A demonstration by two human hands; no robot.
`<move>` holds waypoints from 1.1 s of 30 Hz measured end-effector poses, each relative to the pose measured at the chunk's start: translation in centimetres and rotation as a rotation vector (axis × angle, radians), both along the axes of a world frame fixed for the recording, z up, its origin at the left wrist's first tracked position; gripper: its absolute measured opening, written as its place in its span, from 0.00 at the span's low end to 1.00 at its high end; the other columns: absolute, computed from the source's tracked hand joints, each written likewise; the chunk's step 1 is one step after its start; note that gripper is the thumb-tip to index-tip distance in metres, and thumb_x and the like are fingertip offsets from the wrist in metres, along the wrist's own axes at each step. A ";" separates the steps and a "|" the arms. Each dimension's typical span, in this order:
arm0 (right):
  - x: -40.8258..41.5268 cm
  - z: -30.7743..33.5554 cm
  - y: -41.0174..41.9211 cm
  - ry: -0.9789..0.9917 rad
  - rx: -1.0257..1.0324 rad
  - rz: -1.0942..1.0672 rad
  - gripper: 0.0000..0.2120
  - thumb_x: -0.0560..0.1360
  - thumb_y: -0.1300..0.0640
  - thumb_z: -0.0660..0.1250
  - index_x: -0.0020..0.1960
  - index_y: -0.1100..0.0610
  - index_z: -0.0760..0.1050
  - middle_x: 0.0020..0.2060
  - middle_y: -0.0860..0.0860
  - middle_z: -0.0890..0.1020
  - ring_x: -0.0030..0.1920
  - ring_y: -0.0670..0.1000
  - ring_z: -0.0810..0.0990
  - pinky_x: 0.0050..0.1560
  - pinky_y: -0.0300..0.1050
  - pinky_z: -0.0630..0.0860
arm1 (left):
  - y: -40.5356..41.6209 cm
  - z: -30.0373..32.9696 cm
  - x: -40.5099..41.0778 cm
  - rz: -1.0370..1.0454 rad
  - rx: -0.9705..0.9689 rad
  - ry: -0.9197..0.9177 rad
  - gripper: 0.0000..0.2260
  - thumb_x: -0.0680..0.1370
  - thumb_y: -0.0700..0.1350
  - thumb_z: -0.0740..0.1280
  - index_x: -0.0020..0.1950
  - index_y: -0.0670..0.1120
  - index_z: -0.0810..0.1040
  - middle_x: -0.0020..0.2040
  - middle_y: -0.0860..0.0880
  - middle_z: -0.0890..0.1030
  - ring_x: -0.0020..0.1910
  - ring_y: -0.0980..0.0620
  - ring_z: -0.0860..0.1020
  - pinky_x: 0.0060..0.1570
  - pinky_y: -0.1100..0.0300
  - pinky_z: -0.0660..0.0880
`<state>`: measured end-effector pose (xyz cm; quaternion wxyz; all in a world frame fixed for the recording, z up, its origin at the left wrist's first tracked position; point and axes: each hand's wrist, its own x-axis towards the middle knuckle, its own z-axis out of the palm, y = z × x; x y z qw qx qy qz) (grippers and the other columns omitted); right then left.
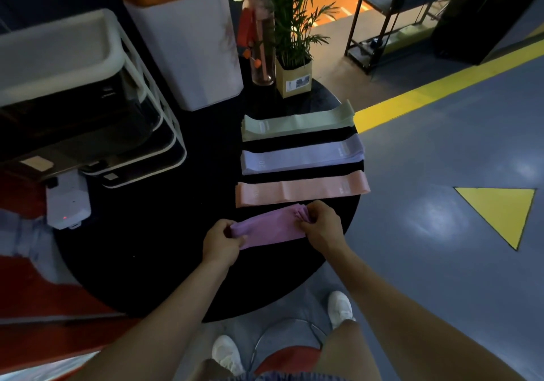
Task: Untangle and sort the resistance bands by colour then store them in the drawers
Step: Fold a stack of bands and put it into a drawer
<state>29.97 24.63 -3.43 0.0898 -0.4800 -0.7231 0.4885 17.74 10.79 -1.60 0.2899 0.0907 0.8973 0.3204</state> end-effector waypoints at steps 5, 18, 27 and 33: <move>-2.7 4.1 0.8 0.101 0.062 0.060 0.09 0.70 0.61 0.72 0.40 0.57 0.71 0.32 0.48 0.74 0.33 0.46 0.72 0.31 0.35 0.65 | -0.1 4.8 -3.2 0.061 0.098 -0.060 0.09 0.74 0.37 0.69 0.51 0.48 0.74 0.48 0.49 0.77 0.47 0.50 0.76 0.45 0.58 0.70; -16.7 18.5 0.5 0.320 0.243 0.223 0.06 0.69 0.63 0.72 0.40 0.60 0.75 0.31 0.51 0.75 0.35 0.50 0.73 0.33 0.38 0.68 | -3.5 19.8 -14.3 0.141 0.338 0.356 0.12 0.71 0.35 0.72 0.52 0.46 0.77 0.45 0.49 0.77 0.45 0.50 0.75 0.45 0.60 0.69; -24.9 22.1 -4.9 0.319 0.217 0.325 0.15 0.70 0.59 0.73 0.32 0.51 0.68 0.30 0.49 0.74 0.36 0.50 0.74 0.36 0.43 0.70 | -8.8 21.7 -21.3 0.292 0.328 0.407 0.10 0.72 0.37 0.72 0.50 0.44 0.76 0.48 0.47 0.78 0.47 0.50 0.75 0.46 0.60 0.68; -28.8 21.8 -7.9 0.086 0.319 0.380 0.12 0.71 0.55 0.69 0.33 0.55 0.70 0.30 0.51 0.74 0.35 0.52 0.74 0.31 0.40 0.66 | -11.0 20.0 -24.6 0.256 0.130 0.465 0.12 0.73 0.40 0.70 0.56 0.43 0.76 0.53 0.44 0.78 0.47 0.49 0.73 0.44 0.59 0.67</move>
